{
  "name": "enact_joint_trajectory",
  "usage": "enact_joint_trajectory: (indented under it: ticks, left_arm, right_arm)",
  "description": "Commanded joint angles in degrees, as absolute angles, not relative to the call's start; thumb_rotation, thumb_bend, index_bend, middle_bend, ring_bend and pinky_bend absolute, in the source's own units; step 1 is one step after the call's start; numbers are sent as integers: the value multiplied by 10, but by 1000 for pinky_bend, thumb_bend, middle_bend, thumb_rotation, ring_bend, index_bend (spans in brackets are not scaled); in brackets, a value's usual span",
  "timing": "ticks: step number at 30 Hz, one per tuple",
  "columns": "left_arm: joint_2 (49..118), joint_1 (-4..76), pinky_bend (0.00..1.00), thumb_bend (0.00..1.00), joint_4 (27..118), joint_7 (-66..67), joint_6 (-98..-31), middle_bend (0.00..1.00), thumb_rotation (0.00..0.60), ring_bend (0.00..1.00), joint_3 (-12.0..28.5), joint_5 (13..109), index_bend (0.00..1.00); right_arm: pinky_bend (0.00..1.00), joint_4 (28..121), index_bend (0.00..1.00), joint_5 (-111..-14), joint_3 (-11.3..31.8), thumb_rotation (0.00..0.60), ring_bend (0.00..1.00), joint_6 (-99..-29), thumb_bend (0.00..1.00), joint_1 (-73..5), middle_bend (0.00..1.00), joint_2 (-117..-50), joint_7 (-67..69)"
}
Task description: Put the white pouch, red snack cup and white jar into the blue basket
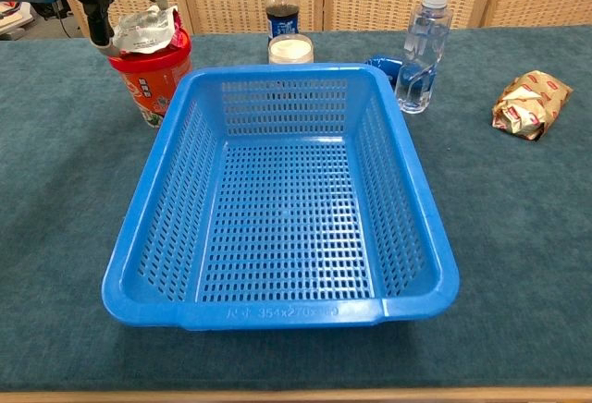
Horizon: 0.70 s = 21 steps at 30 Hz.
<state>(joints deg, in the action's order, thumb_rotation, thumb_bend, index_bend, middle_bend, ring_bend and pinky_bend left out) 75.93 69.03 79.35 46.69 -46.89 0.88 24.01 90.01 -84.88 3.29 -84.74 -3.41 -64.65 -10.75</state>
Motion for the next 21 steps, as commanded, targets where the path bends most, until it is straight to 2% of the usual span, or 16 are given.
enact_joint_trajectory:
  ticks: [1, 12, 21]
  left_arm:
    - [764, 687, 161, 370, 790, 465, -474, 178, 600, 144, 8, 248, 488]
    - [778, 676, 261, 418, 780, 458, -493, 311, 600, 259, 12, 285, 634]
    - [778, 669, 311, 451, 778, 455, -502, 368, 600, 332, 21, 301, 712]
  right_arm:
    - [0, 900, 142, -849, 33, 600, 0, -848, 156, -34, 0, -646, -107]
    - [0, 901, 142, -848, 32, 600, 0, -845, 156, -34, 0, -645, -107]
    - [0, 902, 142, -848, 32, 600, 0, -844, 156, -35, 0, -645, -106]
